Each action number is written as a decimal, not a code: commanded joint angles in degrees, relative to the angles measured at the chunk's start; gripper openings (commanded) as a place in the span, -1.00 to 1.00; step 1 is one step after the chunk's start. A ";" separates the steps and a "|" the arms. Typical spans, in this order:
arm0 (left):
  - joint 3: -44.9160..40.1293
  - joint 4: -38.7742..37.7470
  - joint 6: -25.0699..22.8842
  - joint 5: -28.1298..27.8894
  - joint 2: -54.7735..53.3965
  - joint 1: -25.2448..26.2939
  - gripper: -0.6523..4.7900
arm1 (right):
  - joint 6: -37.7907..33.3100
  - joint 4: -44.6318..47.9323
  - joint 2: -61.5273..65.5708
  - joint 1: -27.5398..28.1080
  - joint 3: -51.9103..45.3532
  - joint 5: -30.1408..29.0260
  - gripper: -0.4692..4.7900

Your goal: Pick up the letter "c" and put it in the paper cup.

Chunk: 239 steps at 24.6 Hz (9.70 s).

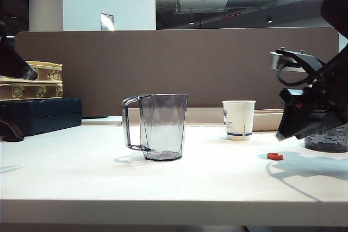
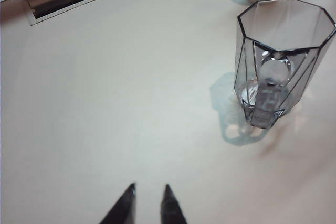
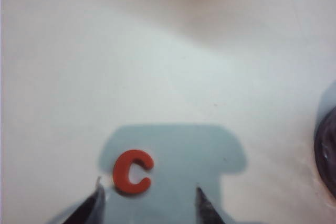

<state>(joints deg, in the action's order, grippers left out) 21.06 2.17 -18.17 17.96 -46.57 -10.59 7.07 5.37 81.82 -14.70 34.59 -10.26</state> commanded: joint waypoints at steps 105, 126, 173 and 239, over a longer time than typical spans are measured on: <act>0.07 3.04 0.20 2.45 -4.59 -0.02 -0.53 | -1.46 0.09 11.63 -0.07 10.95 -5.16 -0.41; 0.07 2.99 0.20 2.45 -4.57 -0.02 -0.53 | -0.35 -16.65 4.17 -0.07 11.26 -4.81 -0.04; 0.07 2.84 1.25 2.23 -4.57 -0.02 -0.53 | 0.42 -11.02 8.13 -0.11 7.32 -1.90 0.07; 0.07 2.84 1.27 2.25 -4.55 -0.02 -0.53 | 0.70 -15.39 10.40 -0.68 14.43 -1.27 -0.02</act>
<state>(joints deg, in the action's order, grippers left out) 21.06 4.49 -16.95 19.97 -51.20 -10.59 7.40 -9.78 92.71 -15.35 48.80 -11.97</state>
